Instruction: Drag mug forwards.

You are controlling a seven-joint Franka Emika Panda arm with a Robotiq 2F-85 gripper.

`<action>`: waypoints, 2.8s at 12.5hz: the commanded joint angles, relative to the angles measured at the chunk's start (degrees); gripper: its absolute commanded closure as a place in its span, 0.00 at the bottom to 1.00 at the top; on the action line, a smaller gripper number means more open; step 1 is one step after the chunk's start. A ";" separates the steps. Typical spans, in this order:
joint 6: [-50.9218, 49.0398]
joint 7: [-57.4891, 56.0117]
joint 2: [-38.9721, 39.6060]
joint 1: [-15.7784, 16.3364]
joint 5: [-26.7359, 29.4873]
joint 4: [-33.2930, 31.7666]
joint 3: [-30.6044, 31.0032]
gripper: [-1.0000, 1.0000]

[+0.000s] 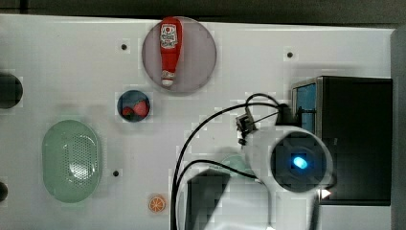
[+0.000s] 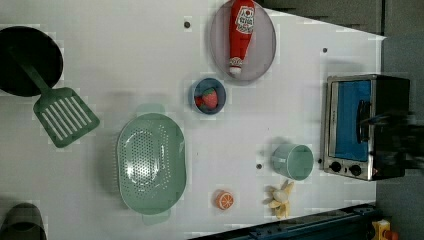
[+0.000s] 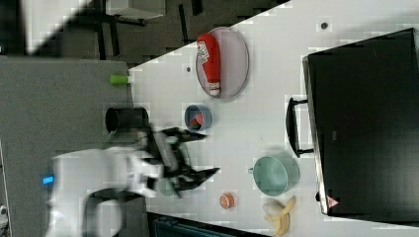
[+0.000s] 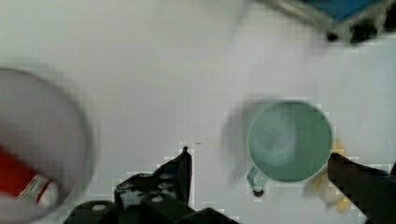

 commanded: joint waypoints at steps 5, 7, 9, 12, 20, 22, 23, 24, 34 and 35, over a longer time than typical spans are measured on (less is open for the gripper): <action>18.17 23.36 13.79 -0.23 0.92 -7.97 -1.30 0.00; 20.97 23.36 18.71 -0.31 0.93 -7.65 -1.39 0.00; 23.92 23.79 22.66 -0.46 0.93 -7.51 -1.59 0.00; 27.07 25.90 26.47 -0.50 0.94 -7.47 -1.53 0.00; 27.95 26.19 27.99 -0.38 0.93 -6.91 -1.22 0.82; 27.96 26.18 28.86 -0.06 0.93 -5.52 -1.09 0.83; 27.97 26.20 29.57 0.05 0.93 -4.44 -1.09 0.83; 27.99 26.20 30.44 0.12 0.93 -3.28 -1.04 0.83; 23.45 26.18 42.57 0.74 0.93 17.49 0.85 0.83; 21.99 26.20 43.78 0.75 0.93 19.88 0.97 0.83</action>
